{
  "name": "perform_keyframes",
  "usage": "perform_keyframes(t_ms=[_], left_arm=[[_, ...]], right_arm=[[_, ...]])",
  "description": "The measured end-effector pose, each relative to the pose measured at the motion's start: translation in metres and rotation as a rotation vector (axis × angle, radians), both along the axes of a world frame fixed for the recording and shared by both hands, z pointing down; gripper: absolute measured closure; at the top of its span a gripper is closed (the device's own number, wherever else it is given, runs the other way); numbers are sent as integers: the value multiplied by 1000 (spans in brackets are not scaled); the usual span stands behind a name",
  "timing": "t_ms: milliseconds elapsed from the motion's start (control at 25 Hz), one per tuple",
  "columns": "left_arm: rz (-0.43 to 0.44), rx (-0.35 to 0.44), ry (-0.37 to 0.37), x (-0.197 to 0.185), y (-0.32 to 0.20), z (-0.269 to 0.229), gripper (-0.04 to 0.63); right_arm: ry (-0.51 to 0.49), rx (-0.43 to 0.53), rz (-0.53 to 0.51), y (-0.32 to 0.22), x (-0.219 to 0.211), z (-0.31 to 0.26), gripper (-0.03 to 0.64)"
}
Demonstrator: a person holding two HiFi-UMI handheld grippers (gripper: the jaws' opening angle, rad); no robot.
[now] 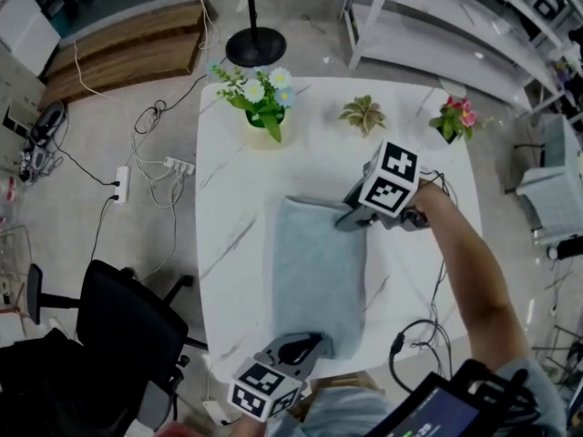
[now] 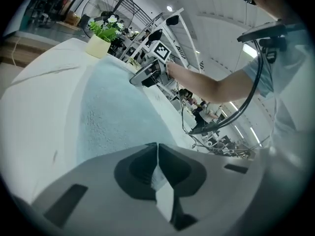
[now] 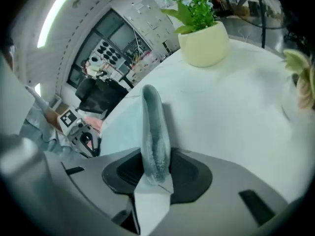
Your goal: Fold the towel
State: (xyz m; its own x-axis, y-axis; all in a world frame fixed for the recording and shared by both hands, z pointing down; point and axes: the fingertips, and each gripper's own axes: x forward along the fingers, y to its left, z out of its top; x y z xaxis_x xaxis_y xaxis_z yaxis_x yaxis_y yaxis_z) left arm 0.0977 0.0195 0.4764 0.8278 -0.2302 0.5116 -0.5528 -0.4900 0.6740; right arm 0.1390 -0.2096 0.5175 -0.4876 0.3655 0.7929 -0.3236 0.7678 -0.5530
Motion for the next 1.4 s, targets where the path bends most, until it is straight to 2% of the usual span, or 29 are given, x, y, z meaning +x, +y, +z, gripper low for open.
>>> perform_keyframes(t_ms=[40,120,240,400,640,880,1080,1400], left_arm=[[-6,-2,3,-1,-1,0,581],[-21,-7,11,-3,-3,0,581],[-51,0,34,-5,-7,-8,581],[-77,42,71,-9,-5,-32,581],[-56,122,74,-16,27,-58,581],[-80,172,53,-34,72,-71,581],[-94,203,28,-45,102,-73,581],[-86,229,10,-51,138,-73,581]], right_arm=[[-29,-49,21,3,-4,1,487],[-85,-116,79,3,-8,1,519],[-160,-85,151,-5,-9,-10,526],[-239,111,125,-5,-14,-52,526],[-194,461,37,26,-18,-109,525],[-169,713,-38,83,-29,-141,523],[-160,845,-95,131,-38,-145,522],[-178,960,-168,195,-48,-137,517]])
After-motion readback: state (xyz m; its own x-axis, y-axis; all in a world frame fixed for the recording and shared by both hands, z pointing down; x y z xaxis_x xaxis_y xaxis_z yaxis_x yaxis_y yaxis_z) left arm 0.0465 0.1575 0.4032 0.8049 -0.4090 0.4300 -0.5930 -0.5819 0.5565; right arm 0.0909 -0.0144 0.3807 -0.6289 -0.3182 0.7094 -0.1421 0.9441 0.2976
